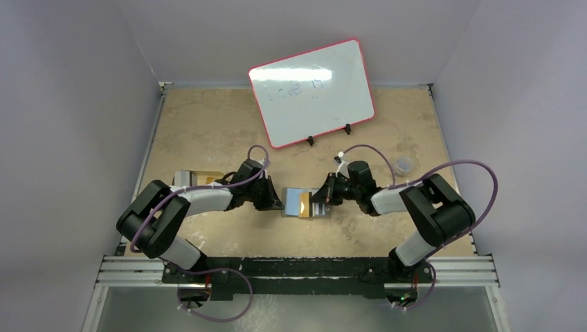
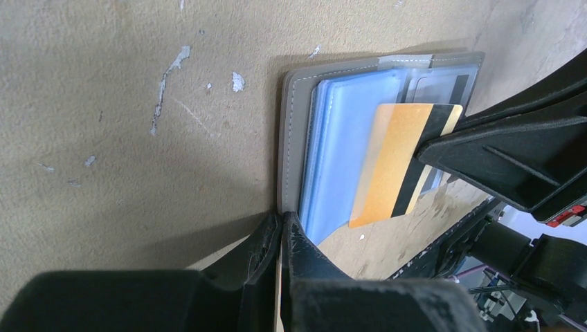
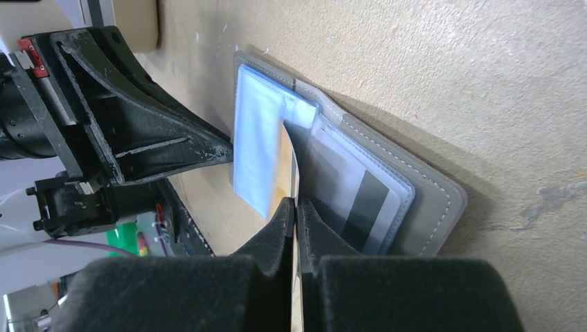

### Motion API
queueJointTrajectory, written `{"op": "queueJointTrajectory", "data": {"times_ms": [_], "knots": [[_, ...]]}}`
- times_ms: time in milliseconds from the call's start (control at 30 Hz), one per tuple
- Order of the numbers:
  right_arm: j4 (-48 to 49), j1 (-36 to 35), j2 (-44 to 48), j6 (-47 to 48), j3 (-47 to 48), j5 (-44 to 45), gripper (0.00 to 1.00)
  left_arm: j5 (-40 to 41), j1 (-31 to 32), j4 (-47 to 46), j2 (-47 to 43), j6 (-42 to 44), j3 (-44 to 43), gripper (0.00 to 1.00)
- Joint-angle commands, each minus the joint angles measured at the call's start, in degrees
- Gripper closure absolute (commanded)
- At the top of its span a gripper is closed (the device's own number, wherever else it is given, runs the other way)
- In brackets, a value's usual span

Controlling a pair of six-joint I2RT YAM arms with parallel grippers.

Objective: Put the credit cards into the card holder
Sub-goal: Insert the credit card into the card holder.

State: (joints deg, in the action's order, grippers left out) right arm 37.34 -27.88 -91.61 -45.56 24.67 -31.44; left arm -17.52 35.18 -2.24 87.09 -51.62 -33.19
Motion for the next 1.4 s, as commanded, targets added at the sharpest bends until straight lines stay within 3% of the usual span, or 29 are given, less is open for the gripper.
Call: {"op": "queueJointTrajectory", "data": {"times_ms": [0, 1367], "knots": [[-0.49, -0.77, -1.68, 0.93, 1.25, 1.70, 1.00, 2.14, 1.09, 1.84, 0.54, 1.03, -0.64, 1.00], [9.18, -1.08, 3.44, -9.13, -5.14, 9.72, 1.00, 5.30, 5.74, -3.14, 2.22, -4.17, 2.67, 1.00]]}}
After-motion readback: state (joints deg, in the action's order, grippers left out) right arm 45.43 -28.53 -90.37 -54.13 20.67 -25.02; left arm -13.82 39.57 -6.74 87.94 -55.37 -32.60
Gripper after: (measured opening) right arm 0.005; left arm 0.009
